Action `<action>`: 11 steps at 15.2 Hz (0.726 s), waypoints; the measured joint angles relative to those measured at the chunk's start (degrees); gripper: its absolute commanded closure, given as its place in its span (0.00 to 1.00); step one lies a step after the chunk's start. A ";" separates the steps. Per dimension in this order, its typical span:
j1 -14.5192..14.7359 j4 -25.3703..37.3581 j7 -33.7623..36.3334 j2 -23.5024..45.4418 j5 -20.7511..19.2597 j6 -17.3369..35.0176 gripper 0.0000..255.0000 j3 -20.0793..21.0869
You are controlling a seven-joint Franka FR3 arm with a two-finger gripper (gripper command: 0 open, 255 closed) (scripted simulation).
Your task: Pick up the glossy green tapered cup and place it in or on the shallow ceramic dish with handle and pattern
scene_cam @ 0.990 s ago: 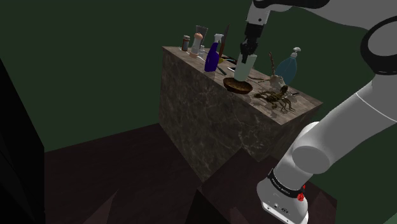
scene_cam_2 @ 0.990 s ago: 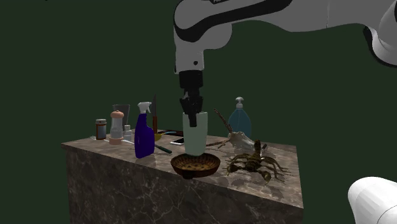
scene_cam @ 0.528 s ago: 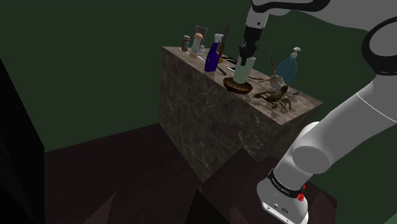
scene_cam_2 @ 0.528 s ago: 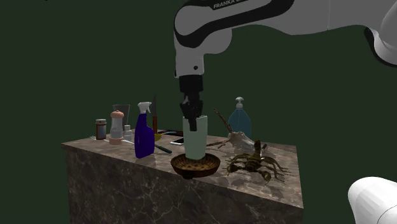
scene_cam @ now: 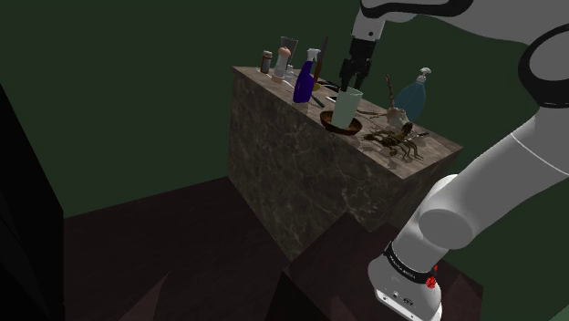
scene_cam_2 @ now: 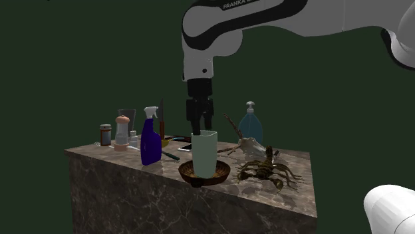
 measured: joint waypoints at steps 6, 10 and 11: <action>0.23 9.30 -0.67 2.33 0.66 -6.98 0.00 0.06; 0.26 9.93 -0.69 2.57 0.72 -7.43 0.00 0.07; 0.26 9.97 -0.69 2.58 0.72 -7.45 0.00 0.07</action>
